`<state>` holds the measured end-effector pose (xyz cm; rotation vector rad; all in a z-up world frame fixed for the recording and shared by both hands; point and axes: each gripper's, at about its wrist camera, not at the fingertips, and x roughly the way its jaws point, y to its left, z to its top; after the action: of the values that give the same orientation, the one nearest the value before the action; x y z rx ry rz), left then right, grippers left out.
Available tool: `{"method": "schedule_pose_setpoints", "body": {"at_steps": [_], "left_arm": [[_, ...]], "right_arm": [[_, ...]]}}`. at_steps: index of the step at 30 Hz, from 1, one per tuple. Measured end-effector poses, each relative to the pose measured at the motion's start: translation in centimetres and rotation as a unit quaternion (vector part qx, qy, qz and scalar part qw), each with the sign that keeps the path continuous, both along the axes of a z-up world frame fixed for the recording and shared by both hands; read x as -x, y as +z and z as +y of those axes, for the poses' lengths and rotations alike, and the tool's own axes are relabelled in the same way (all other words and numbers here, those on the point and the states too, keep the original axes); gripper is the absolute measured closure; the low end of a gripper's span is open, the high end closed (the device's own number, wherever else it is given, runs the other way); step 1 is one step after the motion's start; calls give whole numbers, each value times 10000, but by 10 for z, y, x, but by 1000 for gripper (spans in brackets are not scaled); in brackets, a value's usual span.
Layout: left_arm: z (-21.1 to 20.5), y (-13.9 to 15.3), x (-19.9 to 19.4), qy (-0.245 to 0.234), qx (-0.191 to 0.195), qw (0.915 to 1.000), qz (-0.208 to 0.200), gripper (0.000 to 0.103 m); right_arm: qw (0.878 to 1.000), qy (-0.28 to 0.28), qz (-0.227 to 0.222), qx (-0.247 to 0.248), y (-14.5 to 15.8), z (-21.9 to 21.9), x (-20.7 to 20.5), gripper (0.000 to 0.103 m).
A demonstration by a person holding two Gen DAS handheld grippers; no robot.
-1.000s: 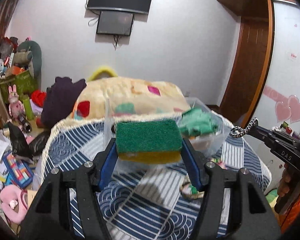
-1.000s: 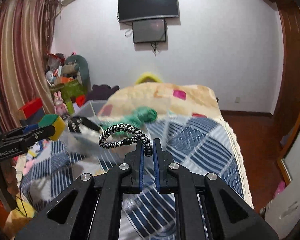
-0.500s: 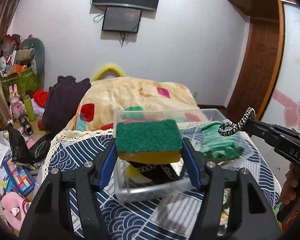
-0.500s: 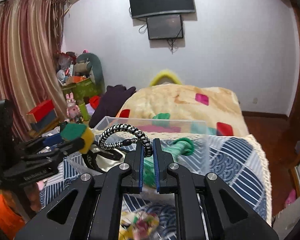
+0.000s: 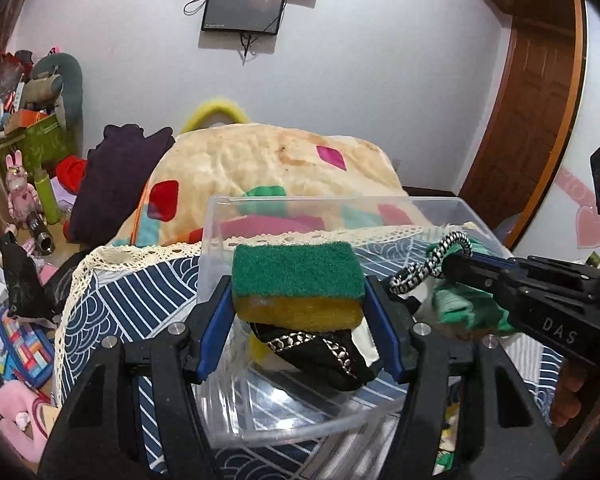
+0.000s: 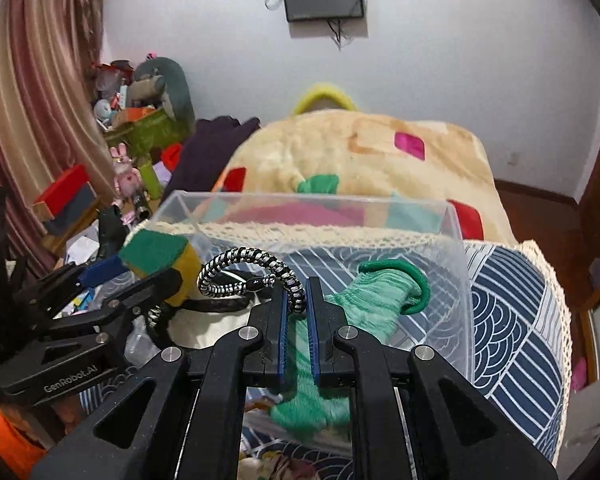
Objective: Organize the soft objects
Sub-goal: 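Open both tools to drop the sponge and bracelet into the box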
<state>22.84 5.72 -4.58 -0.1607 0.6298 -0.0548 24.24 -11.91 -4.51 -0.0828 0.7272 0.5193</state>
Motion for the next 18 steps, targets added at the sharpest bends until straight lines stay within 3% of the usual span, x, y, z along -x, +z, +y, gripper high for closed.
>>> {"method": "schedule_pose_setpoints", "body": {"at_steps": [7,11,16,18], "left_arm": [[-11,-2,2,-96,-361,9993,46,37],[-13,-4,6,-253,-273,9990,253,35],[-13,-1,22,-303,-174,9992,217,35],[-12,2,29,-317,-62,9993,194,34]], "right_arm": [[9999,6,98,126,-3,-4,2,93],[9999,56,97,109,-1,-12,8,83],[9999,21,-145,-32,9,-26,24,62],[9996,23,-251,-119,15,-33,32,61]]}}
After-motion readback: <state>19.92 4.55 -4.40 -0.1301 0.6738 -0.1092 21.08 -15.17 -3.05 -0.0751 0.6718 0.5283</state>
